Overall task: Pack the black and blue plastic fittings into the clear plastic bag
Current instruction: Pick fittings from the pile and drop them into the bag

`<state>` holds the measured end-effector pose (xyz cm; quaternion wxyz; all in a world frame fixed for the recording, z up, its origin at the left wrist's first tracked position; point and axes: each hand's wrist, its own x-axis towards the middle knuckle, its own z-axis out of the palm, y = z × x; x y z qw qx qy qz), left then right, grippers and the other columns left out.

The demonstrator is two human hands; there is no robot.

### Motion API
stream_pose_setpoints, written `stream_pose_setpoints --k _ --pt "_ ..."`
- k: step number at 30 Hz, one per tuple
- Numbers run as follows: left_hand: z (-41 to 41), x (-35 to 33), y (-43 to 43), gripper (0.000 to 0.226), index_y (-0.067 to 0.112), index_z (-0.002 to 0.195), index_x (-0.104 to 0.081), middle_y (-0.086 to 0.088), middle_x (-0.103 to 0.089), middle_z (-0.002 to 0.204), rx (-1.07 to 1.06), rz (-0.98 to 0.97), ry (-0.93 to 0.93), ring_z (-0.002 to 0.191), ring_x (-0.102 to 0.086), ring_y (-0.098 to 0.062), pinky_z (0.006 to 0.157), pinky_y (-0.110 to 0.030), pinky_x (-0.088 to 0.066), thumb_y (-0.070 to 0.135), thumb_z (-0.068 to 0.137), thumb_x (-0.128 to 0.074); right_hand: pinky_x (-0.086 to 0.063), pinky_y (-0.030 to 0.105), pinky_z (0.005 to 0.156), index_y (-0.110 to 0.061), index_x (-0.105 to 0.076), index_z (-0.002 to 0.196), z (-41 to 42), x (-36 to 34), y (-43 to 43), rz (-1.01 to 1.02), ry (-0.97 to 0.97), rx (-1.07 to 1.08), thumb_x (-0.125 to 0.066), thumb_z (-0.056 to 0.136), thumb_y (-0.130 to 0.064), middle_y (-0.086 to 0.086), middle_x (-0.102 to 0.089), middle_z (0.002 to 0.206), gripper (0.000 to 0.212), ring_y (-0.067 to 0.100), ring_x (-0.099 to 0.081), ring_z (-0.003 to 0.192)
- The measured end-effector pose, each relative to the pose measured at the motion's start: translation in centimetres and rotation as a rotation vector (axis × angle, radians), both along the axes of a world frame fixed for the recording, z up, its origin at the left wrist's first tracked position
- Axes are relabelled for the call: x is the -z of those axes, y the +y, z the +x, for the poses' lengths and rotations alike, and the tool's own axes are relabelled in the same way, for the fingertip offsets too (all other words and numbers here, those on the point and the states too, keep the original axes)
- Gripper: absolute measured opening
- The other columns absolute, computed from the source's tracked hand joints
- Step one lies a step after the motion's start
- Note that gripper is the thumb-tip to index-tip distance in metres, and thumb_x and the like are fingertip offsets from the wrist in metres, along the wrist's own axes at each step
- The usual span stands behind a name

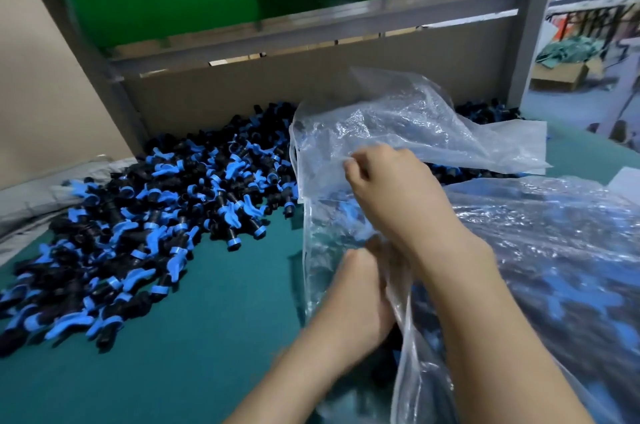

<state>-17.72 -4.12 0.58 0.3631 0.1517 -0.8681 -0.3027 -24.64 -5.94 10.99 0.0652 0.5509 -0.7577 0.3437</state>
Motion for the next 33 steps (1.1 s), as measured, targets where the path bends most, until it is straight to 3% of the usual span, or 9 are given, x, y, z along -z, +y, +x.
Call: stream_pose_setpoints --k 3,7,10,13,18,22,26,30,33 --pt "7.6 -0.7 -5.6 0.016 0.048 0.097 -0.063 0.016 -0.063 0.081 -0.338 -0.009 0.145 0.077 -0.06 0.002 0.068 -0.013 -0.042 0.035 0.095 -0.054 -0.036 0.038 0.061 -0.01 -0.045 0.072 -0.3 0.5 -0.3 0.02 -0.006 0.016 -0.039 0.102 -0.027 0.013 -0.053 0.074 0.034 0.039 -0.052 0.073" --pt "12.0 1.1 -9.9 0.01 0.039 0.1 -0.059 0.011 -0.058 0.081 -0.795 0.032 0.007 0.084 -0.056 -0.009 0.071 -0.031 -0.043 0.038 0.097 -0.049 -0.035 0.037 0.06 -0.011 -0.043 0.069 -0.5 1.0 -0.6 0.064 -0.017 0.032 -0.039 0.101 -0.026 0.011 -0.05 0.07 0.035 0.037 -0.05 0.07" --pt "13.5 1.2 -13.1 0.029 0.018 0.118 -0.056 0.003 -0.065 0.096 -1.048 0.142 -0.195 0.107 -0.055 -0.027 0.091 -0.047 -0.045 0.039 0.098 -0.05 -0.036 0.037 0.06 -0.008 -0.047 0.072 -0.6 1.3 -0.7 0.081 -0.025 0.035 -0.039 0.101 -0.025 0.012 -0.051 0.07 0.034 0.037 -0.052 0.071" --pt "12.7 1.0 -14.0 0.05 0.008 0.131 -0.05 -0.01 -0.062 0.123 -1.154 0.136 -0.399 0.119 -0.051 -0.031 0.099 -0.046 -0.041 0.046 0.097 -0.05 -0.036 0.037 0.059 -0.008 -0.047 0.071 -0.6 1.5 -0.7 0.087 -0.019 0.044 -0.04 0.1 -0.025 0.012 -0.052 0.069 0.035 0.038 -0.052 0.07" --pt "12.3 0.8 -15.1 0.044 0.007 0.123 -0.058 -0.014 -0.06 0.122 -1.212 0.052 -0.498 0.113 -0.053 -0.032 0.094 -0.044 -0.042 0.042 0.099 -0.045 -0.034 0.037 0.057 -0.009 -0.044 0.068 -0.6 1.6 -0.7 0.095 -0.011 0.039 -0.041 0.101 -0.025 0.011 -0.049 0.065 0.037 0.038 -0.052 0.068" --pt "13.2 1.1 -15.3 0.039 0.011 0.12 -0.059 -0.009 -0.065 0.107 -1.131 0.235 -0.148 0.095 -0.059 -0.03 0.079 -0.042 -0.049 0.038 0.101 -0.039 -0.034 0.037 0.057 -0.008 -0.046 0.07 -0.6 1.6 -0.6 0.104 -0.002 0.044 -0.04 0.101 -0.025 0.012 -0.052 0.067 0.036 0.037 -0.053 0.069" --pt "14.3 1.3 -14.8 0.04 0.015 0.132 -0.056 0.003 -0.063 0.1 -0.998 0.452 0.269 0.081 -0.055 -0.019 0.073 -0.032 -0.042 0.036 0.103 -0.04 -0.037 0.037 0.057 -0.007 -0.047 0.072 -0.5 1.5 -0.5 0.111 -0.003 0.048 -0.039 0.101 -0.026 0.013 -0.053 0.068 0.036 0.038 -0.054 0.07" --pt "14.4 1.3 -13.7 0.033 0.029 0.133 -0.054 0.008 -0.054 0.074 -0.886 0.446 0.344 0.049 -0.036 -0.008 0.052 -0.029 -0.036 0.034 0.102 -0.044 -0.041 0.038 0.06 -0.007 -0.048 0.073 -0.4 1.3 -0.4 0.116 -0.005 0.043 -0.039 0.102 -0.027 0.014 -0.055 0.069 0.037 0.037 -0.055 0.072" --pt "14.1 1.1 -13.3 0.02 0.034 0.12 -0.052 0.007 -0.051 0.075 -0.804 0.347 0.333 0.055 -0.042 -0.012 0.06 -0.034 -0.04 0.035 0.101 -0.047 -0.041 0.038 0.06 -0.008 -0.047 0.073 -0.5 1.3 -0.4 0.124 -0.008 0.039 -0.038 0.103 -0.028 0.014 -0.056 0.071 0.037 0.037 -0.055 0.073"
